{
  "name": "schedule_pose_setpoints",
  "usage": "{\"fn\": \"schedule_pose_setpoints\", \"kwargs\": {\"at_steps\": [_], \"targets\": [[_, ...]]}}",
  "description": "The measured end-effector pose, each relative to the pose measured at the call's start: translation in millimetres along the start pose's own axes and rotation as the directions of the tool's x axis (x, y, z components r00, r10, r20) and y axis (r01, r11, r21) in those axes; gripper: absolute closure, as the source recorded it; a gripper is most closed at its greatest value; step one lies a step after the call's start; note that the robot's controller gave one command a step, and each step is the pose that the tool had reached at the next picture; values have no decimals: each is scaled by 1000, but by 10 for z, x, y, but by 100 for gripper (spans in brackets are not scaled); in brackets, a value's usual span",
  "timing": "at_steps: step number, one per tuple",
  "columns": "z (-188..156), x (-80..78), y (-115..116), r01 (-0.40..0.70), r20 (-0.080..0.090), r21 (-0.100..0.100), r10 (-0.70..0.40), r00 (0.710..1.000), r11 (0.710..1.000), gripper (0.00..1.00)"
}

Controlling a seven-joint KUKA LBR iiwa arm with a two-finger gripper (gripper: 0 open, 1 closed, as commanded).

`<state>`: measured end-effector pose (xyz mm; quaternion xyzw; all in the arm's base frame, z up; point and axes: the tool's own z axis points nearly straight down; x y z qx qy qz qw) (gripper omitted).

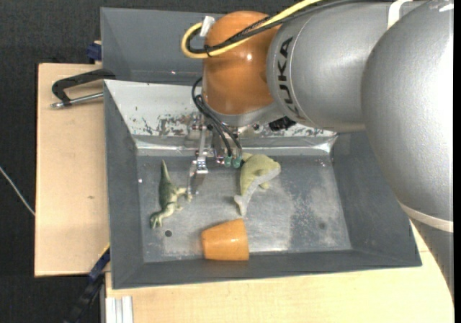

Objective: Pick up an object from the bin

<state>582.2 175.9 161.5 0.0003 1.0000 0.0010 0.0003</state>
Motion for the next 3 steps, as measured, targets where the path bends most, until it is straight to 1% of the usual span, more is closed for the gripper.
{"fn": "schedule_pose_setpoints", "kwargs": {"at_steps": [1,2,3], "targets": [[824,357,213,385,33,5,-385,922,923,0],[792,343,233,387,40,3,-386,921,922,100],[-726,289,458,612,12,4,-612,791,791,100]]}}
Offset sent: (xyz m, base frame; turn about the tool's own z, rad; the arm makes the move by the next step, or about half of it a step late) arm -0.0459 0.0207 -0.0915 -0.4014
